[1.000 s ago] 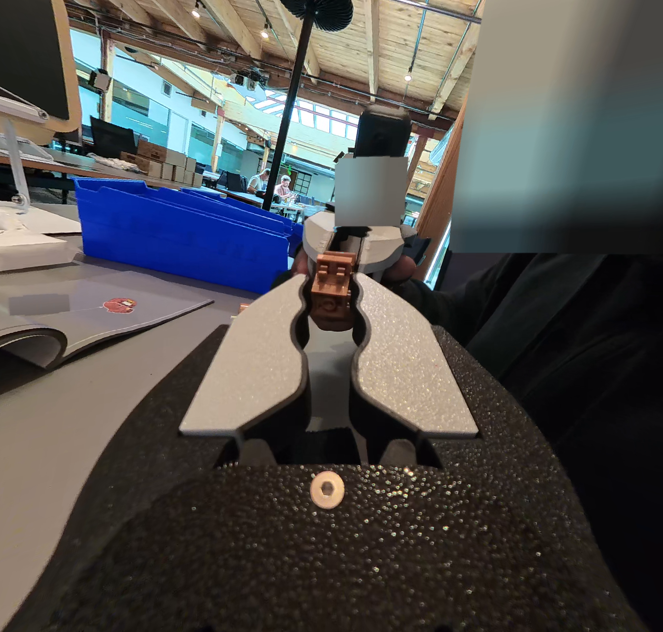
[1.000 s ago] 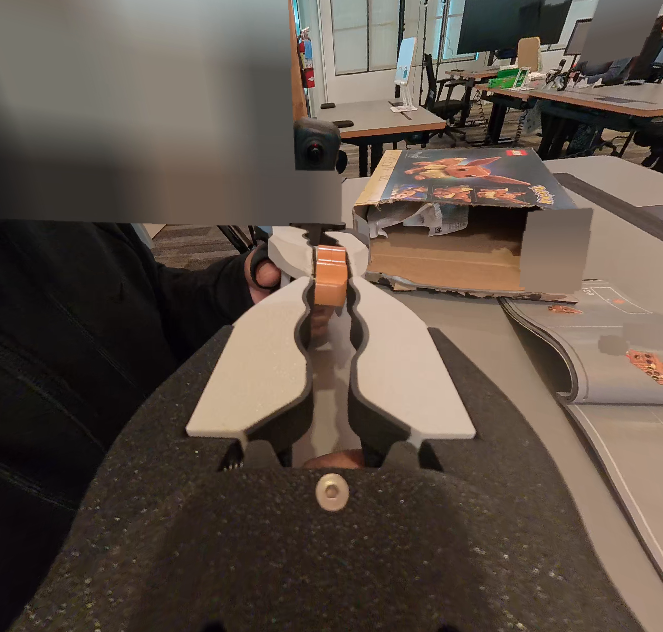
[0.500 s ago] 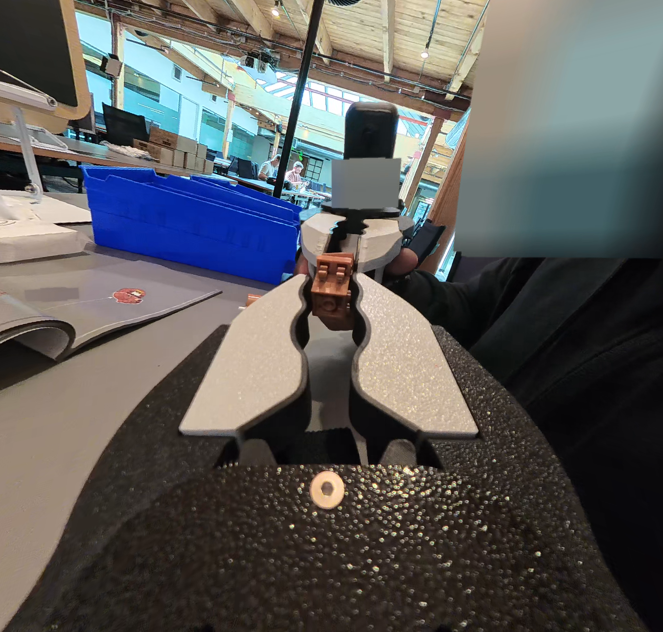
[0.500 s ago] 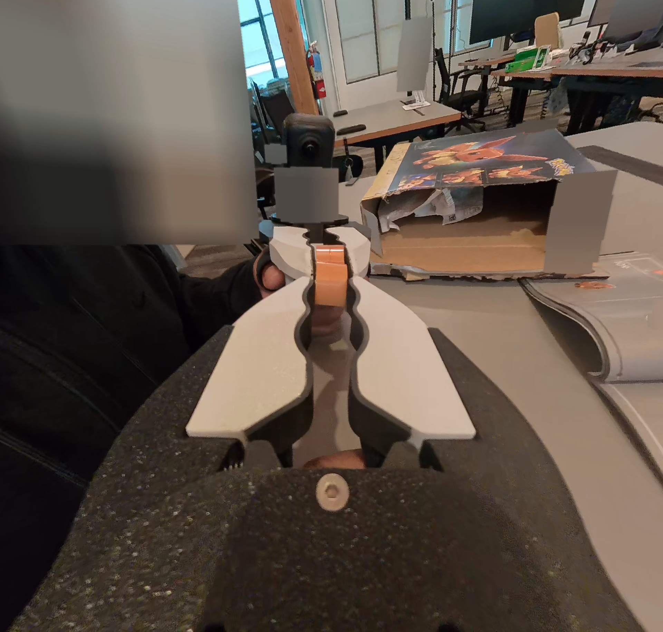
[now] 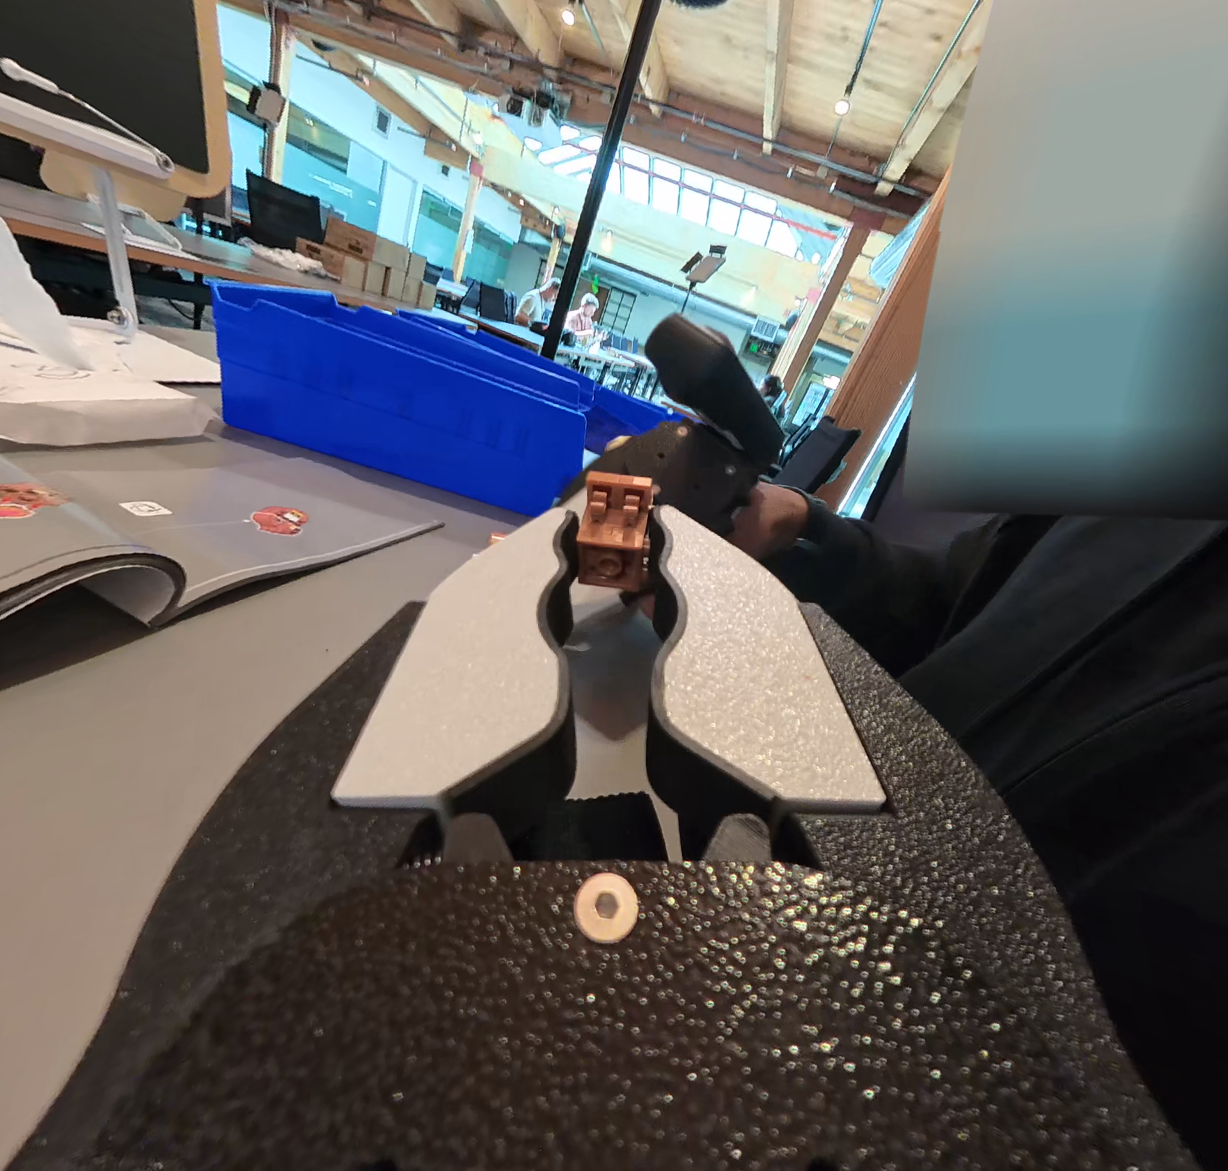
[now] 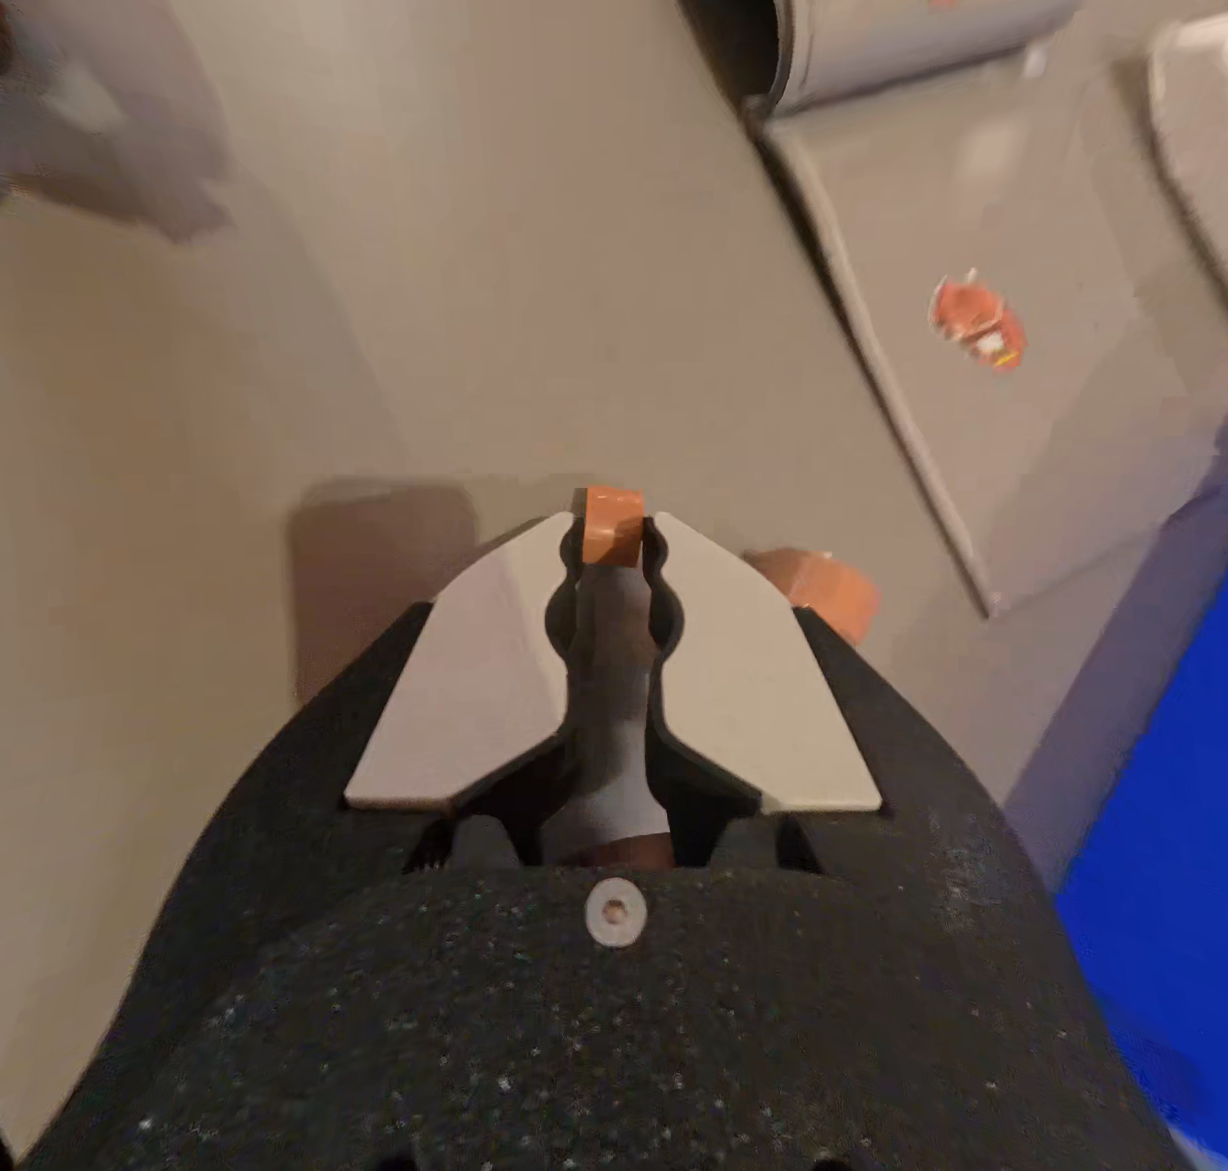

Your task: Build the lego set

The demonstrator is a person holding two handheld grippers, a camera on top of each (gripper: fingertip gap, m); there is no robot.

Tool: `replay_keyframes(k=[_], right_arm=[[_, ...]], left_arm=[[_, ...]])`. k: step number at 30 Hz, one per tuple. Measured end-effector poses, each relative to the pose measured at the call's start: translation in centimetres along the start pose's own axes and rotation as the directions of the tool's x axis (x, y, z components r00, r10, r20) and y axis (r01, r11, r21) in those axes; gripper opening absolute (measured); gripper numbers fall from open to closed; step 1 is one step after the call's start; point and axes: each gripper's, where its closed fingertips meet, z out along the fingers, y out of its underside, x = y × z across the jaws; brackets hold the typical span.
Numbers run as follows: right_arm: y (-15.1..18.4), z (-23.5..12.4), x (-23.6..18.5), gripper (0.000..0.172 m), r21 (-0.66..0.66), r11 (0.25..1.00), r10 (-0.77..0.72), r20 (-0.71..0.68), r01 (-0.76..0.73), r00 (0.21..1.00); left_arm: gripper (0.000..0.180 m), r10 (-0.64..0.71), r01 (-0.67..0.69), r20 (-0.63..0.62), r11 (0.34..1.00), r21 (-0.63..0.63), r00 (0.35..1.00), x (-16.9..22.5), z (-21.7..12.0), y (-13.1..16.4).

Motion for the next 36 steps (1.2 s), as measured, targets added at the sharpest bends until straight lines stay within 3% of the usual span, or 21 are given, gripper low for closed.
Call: replay_keyframes(k=[5, 9, 13, 16, 19, 24, 28, 32, 36], right_arm=[[1.1, -1.2, -2.4, 0.029, 0.033, 0.996, 0.083, 0.083, -0.086, 0.993], [1.3, -2.4, -1.5, 0.032, 0.101, 0.988, 0.106, 0.096, -0.116, 0.99], [1.3, -1.8, -1.7, 0.033, 0.081, 0.989, 0.11, 0.152, -0.124, 0.982], [0.6, -1.9, -3.6, 0.033, 0.073, 0.994, 0.067, 0.208, -0.084, 0.976], [-0.9, -3.4, -7.0, 0.029, 0.131, 0.989, 0.013, 0.351, -0.063, 0.936], [0.7, -2.1, -1.6, 0.03, 0.073, 0.991, 0.102, 0.102, -0.109, 0.99], [1.6, -1.3, -3.1, 0.033, 0.009, 0.995, 0.1, 0.173, -0.103, 0.98], [-0.6, -3.5, -8.0, 0.028, 0.113, 0.994, -0.034, 0.362, -0.008, 0.932], [-0.2, -2.7, -4.4, 0.03, 0.106, 0.994, -0.046, 0.202, 0.025, 0.978]], left_arm=[[0.019, -0.005, 0.005, -0.004, 1.0, -0.004, 1.0, 0.0, 0.0, 0.1], [0.019, -0.005, 0.005, -0.006, 1.0, -0.016, 1.0, 0.0, 0.2, 0.2], [0.019, 0.002, -0.002, -0.005, 1.0, -0.024, 1.0, 0.1, 0.2, 0.4], [0.019, 0.007, -0.007, -0.001, 1.0, -0.009, 1.0, 0.1, 0.1, 0.2], [0.019, 0.0, 0.0, -0.002, 1.0, 0.006, 1.0, 0.2, -0.2, 0.1], [0.019, 0.002, -0.002, -0.009, 1.0, -0.011, 1.0, 0.0, -0.1, 0.3], [0.019, 0.004, -0.004, -0.013, 1.0, -0.012, 1.0, 0.0, 0.3, 0.4], [0.019, -0.004, 0.004, -0.011, 1.0, 0.002, 1.0, 0.0, 0.2, 0.3], [0.019, 0.001, -0.001, -0.011, 1.0, -0.009, 1.0, 0.0, 0.3, 0.4]])
